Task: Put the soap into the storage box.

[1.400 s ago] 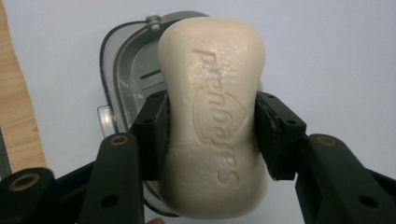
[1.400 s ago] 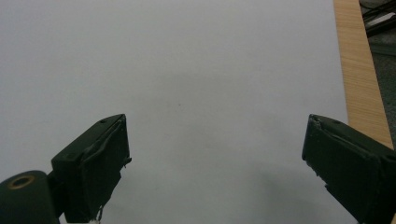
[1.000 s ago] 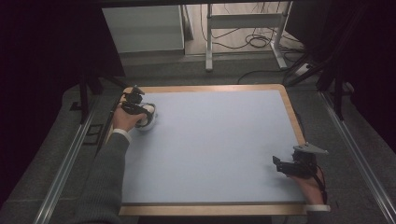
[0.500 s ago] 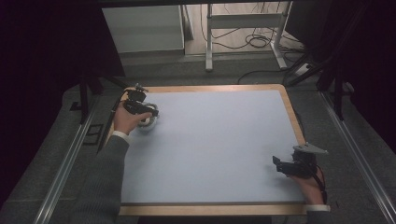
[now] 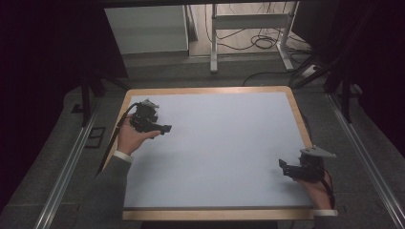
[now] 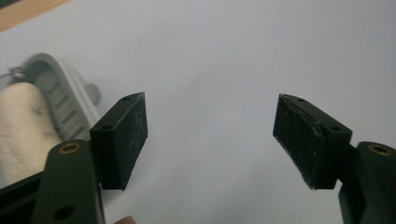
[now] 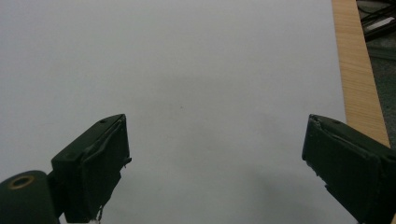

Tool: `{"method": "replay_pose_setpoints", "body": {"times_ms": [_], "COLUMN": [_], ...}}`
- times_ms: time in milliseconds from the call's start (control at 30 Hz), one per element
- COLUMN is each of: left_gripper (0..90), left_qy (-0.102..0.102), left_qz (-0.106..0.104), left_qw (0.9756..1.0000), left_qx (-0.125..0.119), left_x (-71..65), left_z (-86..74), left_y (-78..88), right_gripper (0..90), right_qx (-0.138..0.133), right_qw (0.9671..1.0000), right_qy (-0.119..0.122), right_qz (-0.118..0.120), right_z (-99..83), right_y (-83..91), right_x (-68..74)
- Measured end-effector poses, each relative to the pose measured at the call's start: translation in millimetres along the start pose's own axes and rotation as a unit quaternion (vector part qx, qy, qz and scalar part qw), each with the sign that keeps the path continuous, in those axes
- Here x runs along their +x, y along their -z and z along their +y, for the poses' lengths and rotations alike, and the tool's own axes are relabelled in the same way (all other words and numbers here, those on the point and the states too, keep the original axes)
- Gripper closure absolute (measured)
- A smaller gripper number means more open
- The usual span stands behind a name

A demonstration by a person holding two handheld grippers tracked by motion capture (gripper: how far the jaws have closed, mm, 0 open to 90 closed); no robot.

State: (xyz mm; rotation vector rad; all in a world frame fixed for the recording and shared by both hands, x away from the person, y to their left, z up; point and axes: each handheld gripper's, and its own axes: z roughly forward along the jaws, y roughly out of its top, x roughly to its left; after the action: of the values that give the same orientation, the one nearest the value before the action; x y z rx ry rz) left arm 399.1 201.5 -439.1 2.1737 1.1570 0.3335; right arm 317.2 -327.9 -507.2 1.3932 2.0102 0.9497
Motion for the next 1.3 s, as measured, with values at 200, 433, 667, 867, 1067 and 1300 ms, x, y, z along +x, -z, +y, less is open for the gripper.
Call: {"method": "replay_pose_setpoints", "body": {"times_ms": [200,433,667,867,1067,1300], "left_gripper": [25.1,24.5,24.1,23.3,23.2,23.0], "left_qy": [-0.013,-0.024,-0.03,-0.007,0.004,0.007], "left_qz": [-0.011,-0.02,-0.028,-0.048,-0.051,-0.047], "left_qw": [0.9998,0.9995,0.9992,0.9988,0.9987,0.9989], "left_qx": [-0.004,-0.003,-0.001,0.004,0.006,-0.004], "left_x": [-17.1,-35.8,-49.3,-50.9,-48.8,-45.9], "left_z": [-19.6,-42.1,-59.5,-83.2,-91.8,-92.4], "left_y": [-5.4,-13.8,-15.7,-23.4,-27.4,-23.2], "right_gripper": [7.3,7.3,7.3,7.3,7.3,7.3], "right_qx": [-0.001,-0.001,-0.001,-0.002,-0.001,0.0], "right_qw": [1.0,1.0,1.0,1.0,1.0,0.9999], "right_qy": [0.001,0.004,0.005,0.006,0.008,0.01], "right_qz": [0.002,0.004,0.005,0.005,0.004,0.005], "right_z": [-0.1,-0.1,-0.3,-0.2,-0.5,-0.6], "right_y": [0.2,0.2,0.3,0.1,-0.8,-1.2], "right_x": [0.2,0.7,0.5,1.1,1.4,1.7]}}
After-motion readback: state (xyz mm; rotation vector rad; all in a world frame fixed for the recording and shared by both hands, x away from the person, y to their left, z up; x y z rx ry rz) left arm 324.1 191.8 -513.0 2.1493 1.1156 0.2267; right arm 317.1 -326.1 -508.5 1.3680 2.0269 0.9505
